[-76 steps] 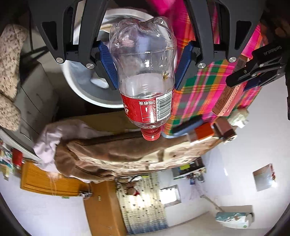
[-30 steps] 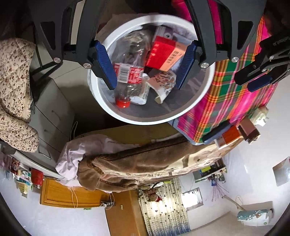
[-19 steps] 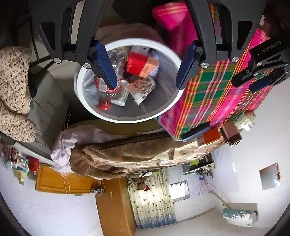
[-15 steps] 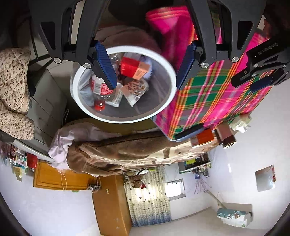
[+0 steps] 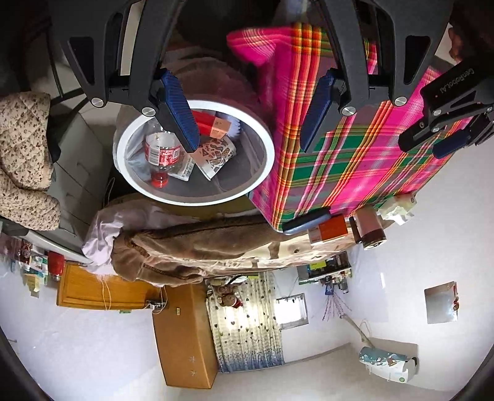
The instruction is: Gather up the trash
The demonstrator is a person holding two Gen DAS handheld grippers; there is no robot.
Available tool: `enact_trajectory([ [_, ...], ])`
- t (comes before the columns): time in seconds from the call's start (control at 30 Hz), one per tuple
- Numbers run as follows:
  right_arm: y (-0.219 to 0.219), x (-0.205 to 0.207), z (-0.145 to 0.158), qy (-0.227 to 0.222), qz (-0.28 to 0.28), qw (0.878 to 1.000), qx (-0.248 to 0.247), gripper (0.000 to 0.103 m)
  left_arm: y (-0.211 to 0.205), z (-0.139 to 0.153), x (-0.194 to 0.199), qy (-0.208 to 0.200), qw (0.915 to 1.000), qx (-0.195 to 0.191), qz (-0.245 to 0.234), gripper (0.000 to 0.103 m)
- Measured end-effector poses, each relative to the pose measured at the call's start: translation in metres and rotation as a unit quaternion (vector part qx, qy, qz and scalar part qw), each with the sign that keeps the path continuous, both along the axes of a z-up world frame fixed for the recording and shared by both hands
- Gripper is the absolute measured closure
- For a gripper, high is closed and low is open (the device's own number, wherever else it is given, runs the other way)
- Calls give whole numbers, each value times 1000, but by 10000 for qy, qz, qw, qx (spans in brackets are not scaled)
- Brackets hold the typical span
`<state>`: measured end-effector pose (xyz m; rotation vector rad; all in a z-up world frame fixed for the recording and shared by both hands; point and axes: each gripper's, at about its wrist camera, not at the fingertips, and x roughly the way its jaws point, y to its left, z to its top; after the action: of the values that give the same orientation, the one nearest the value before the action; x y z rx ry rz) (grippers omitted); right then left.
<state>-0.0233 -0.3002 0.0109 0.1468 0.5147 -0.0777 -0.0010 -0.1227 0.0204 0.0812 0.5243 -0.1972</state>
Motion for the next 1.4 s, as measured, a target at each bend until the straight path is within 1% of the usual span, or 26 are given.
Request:
enact_trajectory([
  [0.17,0,-2,-1,-54,-6,10000,45,34,2,0,-2,-19,10000,-17,52,30],
  [0.33,5,-4,-1,-93,-4,10000,16,34,1,-2,-2,55,9999,1,92,30],
  [0.6,8,-5,1,-136,-8,9999,1,34,2,0,-3,25,9999,27,106,30],
  [1.4,10,-6,2,-129,-15,9999,2,34,0,1,-4,-6,9999,18,107,30],
])
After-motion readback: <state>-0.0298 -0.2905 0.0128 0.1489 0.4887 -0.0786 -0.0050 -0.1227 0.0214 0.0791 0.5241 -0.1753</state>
